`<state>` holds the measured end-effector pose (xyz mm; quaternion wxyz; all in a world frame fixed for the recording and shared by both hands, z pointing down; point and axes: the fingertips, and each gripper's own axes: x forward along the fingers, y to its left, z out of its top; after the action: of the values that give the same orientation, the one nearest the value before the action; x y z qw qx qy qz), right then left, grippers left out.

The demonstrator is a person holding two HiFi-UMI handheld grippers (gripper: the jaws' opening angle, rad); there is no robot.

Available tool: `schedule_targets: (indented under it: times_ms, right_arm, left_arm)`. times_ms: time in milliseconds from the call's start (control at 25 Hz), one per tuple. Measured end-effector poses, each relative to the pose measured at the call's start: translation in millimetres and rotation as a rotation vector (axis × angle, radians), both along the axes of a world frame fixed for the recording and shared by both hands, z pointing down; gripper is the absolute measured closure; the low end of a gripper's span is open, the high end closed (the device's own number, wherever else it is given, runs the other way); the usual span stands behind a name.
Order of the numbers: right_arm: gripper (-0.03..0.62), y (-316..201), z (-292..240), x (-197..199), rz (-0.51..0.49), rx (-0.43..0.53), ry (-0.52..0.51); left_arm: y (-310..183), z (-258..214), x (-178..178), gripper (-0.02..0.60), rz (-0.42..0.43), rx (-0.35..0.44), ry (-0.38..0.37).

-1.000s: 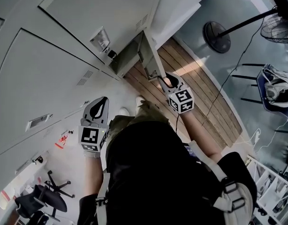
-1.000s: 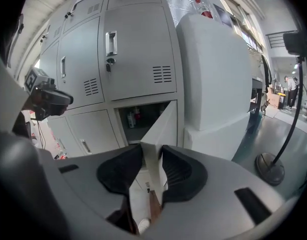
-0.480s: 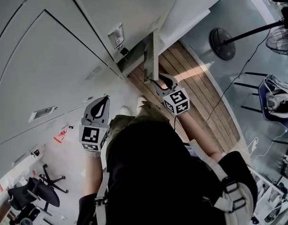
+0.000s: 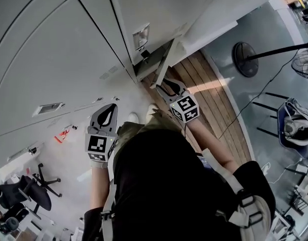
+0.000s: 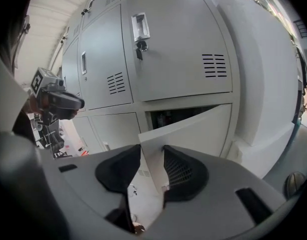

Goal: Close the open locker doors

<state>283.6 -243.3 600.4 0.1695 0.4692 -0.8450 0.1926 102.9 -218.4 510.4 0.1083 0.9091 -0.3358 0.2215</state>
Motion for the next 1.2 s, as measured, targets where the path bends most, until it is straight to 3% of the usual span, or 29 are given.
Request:
schedule_targets:
  times_ms: [640,1200]
  right_arm:
    - [0.442,-45.9,-0.1,-54.2,-0.261,0.064,-0.003]
    - [0.439,-72.2,7.3,-90.0,-0.396,0.081,0.007]
  left_arm:
    - [30.5,11.3,-31.7,0.572,-0.302,-0.022,-0.014]
    - [64.0,20.7,-51.3,0.572,-0.505,-0.035,-0.014]
